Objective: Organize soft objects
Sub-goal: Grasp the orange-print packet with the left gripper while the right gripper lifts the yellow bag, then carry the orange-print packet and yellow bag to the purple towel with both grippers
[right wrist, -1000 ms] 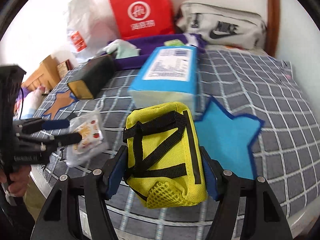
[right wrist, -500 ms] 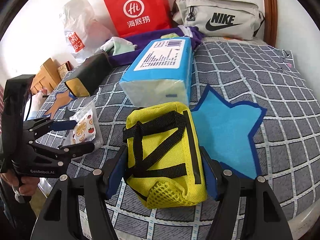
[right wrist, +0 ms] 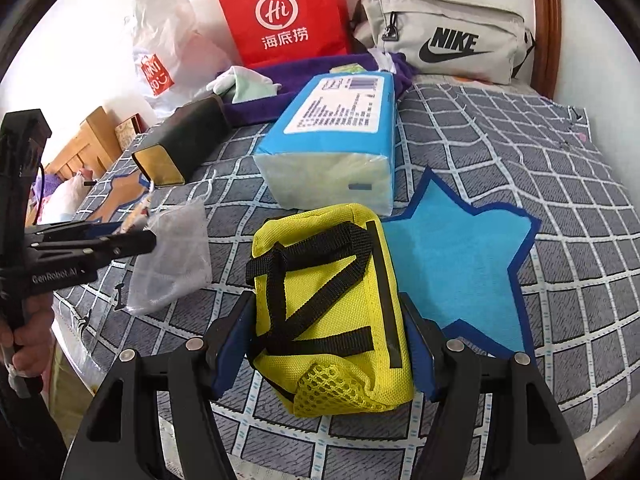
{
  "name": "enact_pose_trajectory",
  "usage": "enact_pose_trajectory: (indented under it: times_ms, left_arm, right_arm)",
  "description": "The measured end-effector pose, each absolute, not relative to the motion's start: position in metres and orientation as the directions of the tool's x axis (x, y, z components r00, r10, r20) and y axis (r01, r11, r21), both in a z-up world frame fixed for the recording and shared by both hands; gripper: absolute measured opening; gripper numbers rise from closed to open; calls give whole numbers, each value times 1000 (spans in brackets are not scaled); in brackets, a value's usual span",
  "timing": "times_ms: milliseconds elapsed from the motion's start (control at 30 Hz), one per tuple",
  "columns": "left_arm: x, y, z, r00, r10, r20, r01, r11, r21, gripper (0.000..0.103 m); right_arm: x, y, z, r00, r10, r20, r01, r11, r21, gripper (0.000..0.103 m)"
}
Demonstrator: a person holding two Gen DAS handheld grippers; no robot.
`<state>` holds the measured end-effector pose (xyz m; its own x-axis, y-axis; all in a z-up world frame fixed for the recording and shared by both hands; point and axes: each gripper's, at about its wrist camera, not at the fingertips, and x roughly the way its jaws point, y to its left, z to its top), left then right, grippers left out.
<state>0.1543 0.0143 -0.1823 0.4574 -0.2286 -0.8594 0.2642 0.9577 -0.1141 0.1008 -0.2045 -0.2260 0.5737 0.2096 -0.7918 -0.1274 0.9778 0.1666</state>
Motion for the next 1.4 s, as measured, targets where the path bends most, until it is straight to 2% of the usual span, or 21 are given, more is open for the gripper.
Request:
enact_pose_trajectory:
  times_ms: [333,567,867,1400]
  left_arm:
    - [154,38,-150,508,-224,-832,177,972,-154,39]
    - [155,59,-136,532,-237,-813,90,970,-224,39]
    - [169,76,-108,573,-258,-778,52,959,-280,39]
    - [226,84,-80,606,-233,-761,25,961,-274,39]
  right_arm:
    - [96,-202,-193,595,224,-772,-144,975,172,68]
    - [99,-200,-163,621,208,-756,-157,978,139,67]
    - [125,-197,-124,654,204,-728,-182,977,110,67]
    - [198,-164,-78,714,184,-676,-210,977,44,67]
